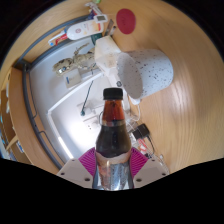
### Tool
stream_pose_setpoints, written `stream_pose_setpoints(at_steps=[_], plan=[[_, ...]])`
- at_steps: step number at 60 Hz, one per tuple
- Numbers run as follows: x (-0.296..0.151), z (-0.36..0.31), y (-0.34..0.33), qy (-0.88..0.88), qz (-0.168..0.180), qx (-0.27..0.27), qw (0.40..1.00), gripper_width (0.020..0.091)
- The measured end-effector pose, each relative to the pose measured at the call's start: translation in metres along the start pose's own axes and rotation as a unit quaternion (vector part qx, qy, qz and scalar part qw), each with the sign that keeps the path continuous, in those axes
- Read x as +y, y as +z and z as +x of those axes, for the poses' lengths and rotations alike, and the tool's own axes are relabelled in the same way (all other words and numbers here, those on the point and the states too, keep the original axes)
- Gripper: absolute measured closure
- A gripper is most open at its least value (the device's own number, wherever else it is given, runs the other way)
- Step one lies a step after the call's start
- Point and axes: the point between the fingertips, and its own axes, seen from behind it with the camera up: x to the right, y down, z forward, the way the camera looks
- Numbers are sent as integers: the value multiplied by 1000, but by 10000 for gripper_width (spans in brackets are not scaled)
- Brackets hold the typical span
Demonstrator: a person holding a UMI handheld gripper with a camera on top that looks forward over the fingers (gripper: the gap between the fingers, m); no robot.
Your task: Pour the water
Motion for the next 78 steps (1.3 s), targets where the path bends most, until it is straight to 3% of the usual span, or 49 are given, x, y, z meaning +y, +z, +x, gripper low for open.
stream_pose_setpoints(at_steps=[6, 20, 29, 38, 48, 58, 65, 78], plan=[[-7, 0, 0, 38, 7, 2, 999, 694], [-4, 1, -8, -12, -25, 37, 999, 695], [-8, -23, -26, -181, -27, 56, 982, 687], [-20, -56, -41, -406, -44, 77, 910, 685], [-81, -85, -59, -622, -5, 141, 770, 686], [-153, -129, -71, -748, 81, 163, 639, 673], [-201, -137, -69, -764, 121, 164, 613, 669], [-264, -107, -58, -778, 125, 190, 586, 672]])
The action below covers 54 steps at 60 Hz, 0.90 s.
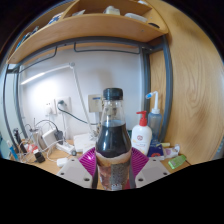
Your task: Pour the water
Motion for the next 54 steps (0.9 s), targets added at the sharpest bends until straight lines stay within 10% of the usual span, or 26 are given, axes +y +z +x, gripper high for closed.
stream_pose_setpoints(at_steps=[31, 38, 54], plan=[[36, 13, 17, 8, 39, -12, 999, 564], [59, 9, 15, 18, -8, -19, 1000, 435], [99, 25, -48, -19, -98, -8, 995, 394]])
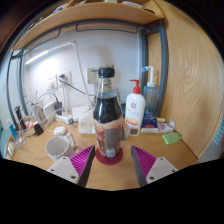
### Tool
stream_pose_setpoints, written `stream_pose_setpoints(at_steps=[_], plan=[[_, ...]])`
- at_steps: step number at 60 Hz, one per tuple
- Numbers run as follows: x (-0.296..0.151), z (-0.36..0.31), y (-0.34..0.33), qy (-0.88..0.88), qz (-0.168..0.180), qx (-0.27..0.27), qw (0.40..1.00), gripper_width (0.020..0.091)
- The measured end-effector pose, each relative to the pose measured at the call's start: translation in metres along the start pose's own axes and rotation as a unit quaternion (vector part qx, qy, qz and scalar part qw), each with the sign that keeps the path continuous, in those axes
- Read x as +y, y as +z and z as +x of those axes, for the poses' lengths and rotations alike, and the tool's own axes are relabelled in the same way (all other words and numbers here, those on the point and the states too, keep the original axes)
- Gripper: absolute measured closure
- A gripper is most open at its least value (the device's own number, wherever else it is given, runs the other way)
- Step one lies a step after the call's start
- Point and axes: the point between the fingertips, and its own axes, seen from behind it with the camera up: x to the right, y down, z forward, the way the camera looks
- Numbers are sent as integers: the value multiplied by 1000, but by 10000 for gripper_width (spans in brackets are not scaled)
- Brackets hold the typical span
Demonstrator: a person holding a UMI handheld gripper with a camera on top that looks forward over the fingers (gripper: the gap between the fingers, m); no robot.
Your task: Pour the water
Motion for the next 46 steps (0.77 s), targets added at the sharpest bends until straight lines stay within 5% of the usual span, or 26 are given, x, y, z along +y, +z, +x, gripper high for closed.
stream_pose_setpoints(at_steps=[14, 46], plan=[[2, 7, -70, -30, -66, -20, 997, 395], [-92, -31, -123, -3, -24, -106, 994, 399]])
